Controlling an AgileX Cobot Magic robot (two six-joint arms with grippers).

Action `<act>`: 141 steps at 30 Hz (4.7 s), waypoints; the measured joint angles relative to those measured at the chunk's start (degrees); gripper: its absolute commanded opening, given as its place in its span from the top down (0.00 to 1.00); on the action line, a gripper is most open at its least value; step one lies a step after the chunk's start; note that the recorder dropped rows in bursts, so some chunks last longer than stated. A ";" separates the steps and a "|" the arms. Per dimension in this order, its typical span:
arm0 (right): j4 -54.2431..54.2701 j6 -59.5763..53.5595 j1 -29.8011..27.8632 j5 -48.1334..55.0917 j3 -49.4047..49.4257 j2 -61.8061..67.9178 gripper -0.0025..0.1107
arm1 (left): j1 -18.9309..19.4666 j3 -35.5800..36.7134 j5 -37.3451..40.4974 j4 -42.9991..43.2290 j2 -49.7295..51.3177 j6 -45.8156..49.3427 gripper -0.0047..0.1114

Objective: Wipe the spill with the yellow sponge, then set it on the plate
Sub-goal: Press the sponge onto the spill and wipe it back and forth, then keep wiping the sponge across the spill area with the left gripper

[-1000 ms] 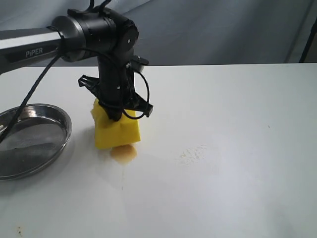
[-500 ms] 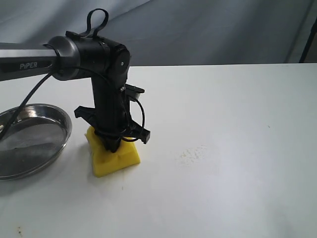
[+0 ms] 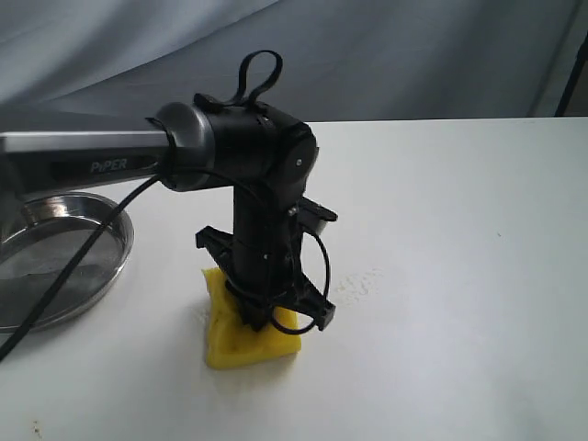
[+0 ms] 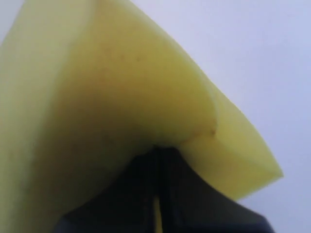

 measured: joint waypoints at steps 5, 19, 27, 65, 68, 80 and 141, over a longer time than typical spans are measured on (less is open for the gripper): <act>0.00 0.00 0.00 0.00 0.00 0.00 0.98 | -1.81 0.00 0.00 -1.69 0.00 0.09 0.96; 0.00 0.00 0.00 0.00 0.00 0.00 0.98 | 9.42 0.20 -1.07 -9.19 0.00 -0.89 0.96; 0.00 0.00 0.00 0.00 0.00 0.00 0.98 | 17.16 0.20 -4.91 -9.19 0.00 -1.12 0.96; 0.00 0.00 0.00 0.00 0.00 0.00 0.98 | 3.91 0.32 -7.93 -12.25 0.00 6.61 0.96; 0.00 0.00 0.00 0.00 0.00 0.00 0.98 | 10.97 0.32 -7.81 -12.25 0.00 4.33 0.96; 0.00 0.00 0.00 0.00 0.00 0.00 0.98 | 11.84 0.32 -8.15 -7.60 0.00 2.20 0.96; 0.00 0.00 0.00 0.00 0.00 0.00 0.98 | -6.40 -0.36 -4.13 -18.00 0.12 5.09 0.96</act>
